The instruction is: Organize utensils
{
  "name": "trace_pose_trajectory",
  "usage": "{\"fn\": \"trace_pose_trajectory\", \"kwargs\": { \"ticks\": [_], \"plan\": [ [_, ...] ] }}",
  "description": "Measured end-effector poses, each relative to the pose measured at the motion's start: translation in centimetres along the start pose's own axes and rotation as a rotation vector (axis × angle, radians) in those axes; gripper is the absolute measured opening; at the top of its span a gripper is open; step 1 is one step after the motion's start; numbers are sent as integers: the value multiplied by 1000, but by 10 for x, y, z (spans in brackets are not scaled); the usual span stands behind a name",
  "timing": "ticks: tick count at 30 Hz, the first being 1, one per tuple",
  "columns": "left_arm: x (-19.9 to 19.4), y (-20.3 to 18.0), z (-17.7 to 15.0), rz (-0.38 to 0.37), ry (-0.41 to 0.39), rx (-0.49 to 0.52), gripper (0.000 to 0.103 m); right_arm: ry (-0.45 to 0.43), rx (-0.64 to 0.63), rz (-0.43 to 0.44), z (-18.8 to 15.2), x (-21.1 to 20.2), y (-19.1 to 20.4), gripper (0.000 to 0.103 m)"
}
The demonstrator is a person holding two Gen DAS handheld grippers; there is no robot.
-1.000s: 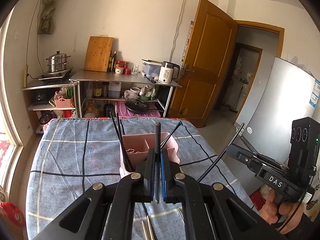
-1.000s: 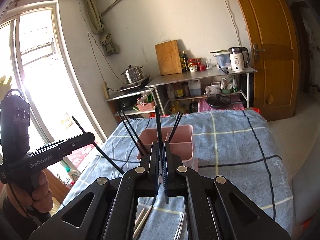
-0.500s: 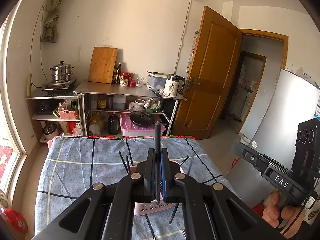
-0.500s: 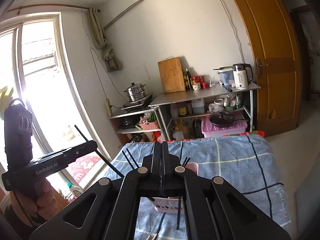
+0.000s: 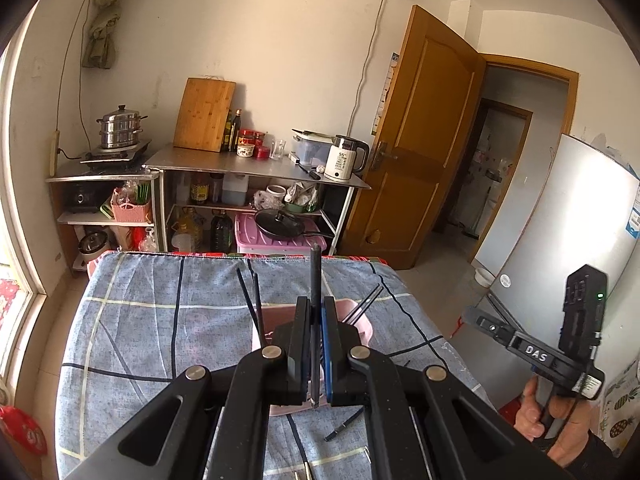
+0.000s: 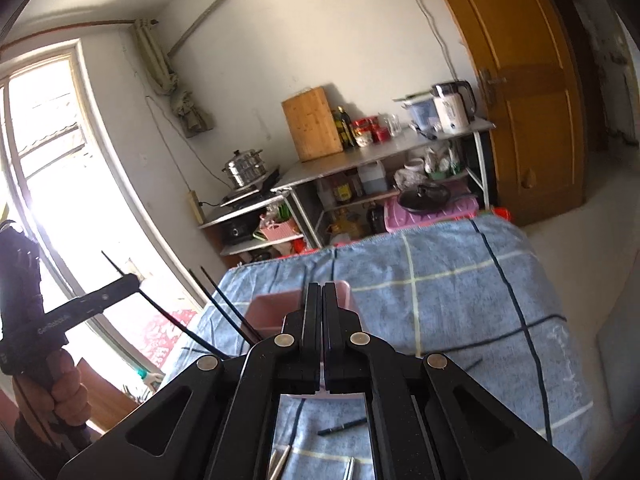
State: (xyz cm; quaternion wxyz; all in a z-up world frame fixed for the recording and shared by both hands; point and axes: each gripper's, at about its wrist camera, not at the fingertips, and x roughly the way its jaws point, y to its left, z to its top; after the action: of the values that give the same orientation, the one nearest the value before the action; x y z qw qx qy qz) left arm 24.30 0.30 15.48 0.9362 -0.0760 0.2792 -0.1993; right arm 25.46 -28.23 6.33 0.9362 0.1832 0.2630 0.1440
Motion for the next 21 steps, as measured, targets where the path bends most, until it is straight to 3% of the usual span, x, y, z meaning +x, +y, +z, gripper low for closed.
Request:
{"fn": "trace_pose_trajectory", "kwargs": {
  "ticks": [1, 9, 21],
  "plan": [
    [0, -1, -5, -5, 1, 3, 4, 31, 33, -18, -8, 6, -13, 8],
    [4, -1, -36, -44, 20, -18, 5, 267, 236, -210, -61, 61, -100, 14],
    [15, 17, -43, -63, 29, -38, 5, 439, 334, -344, -80, 132, -135, 17]
  ]
}}
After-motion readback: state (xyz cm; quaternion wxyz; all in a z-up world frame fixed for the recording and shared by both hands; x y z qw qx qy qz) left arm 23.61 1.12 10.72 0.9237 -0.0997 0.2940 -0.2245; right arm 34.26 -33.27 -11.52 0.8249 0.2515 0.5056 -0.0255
